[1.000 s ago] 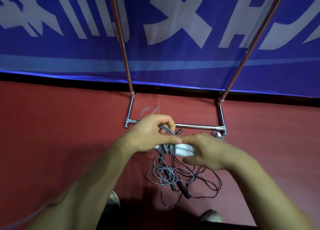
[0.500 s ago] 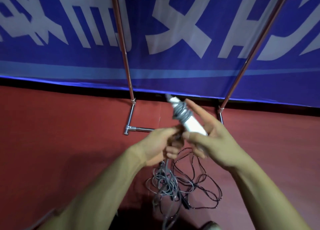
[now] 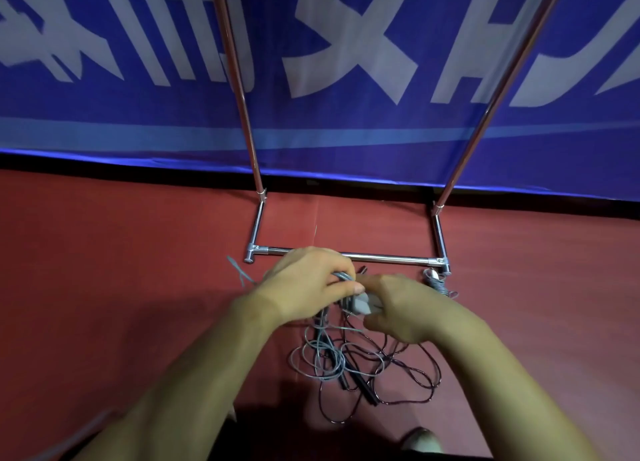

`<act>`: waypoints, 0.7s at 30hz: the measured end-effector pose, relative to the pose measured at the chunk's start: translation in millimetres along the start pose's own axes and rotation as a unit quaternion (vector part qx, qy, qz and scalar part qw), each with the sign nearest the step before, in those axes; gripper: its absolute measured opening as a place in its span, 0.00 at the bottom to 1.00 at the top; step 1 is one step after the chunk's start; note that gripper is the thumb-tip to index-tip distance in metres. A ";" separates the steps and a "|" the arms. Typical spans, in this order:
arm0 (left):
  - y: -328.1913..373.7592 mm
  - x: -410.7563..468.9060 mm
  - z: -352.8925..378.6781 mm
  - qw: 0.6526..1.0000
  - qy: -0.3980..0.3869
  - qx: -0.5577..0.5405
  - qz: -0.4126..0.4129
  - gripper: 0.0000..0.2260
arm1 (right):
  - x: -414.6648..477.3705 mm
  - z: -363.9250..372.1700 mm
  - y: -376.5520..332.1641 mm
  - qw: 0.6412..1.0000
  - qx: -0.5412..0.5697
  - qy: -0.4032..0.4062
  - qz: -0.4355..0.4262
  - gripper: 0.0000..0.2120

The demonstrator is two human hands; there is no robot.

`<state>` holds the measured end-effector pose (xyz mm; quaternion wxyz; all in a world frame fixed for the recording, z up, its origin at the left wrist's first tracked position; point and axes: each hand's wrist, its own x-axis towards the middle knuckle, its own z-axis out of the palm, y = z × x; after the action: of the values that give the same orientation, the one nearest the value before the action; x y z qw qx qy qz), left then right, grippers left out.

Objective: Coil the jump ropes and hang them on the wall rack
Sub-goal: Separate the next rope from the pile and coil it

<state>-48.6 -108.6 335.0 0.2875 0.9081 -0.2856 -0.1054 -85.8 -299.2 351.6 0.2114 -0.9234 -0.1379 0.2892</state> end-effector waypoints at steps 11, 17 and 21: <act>-8.3 0.8 -19.3 0.855 -0.107 -0.495 -0.111 0.08 | -26.3 -12.0 -17.1 0.981 0.152 0.022 -0.115 0.23; -1.8 -5.1 -21.4 0.733 -0.169 -0.647 -0.128 0.20 | -27.8 -15.6 -18.8 0.897 0.401 0.005 -0.186 0.33; 11.3 10.0 -6.4 0.674 -0.122 -0.709 -0.166 0.14 | -18.7 -17.2 -18.9 0.842 0.502 0.049 -0.193 0.40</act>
<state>-43.4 -119.0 346.6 0.7855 0.4431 -0.0026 -0.4321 -92.9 -295.1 382.2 0.7039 -0.6588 -0.1389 0.2263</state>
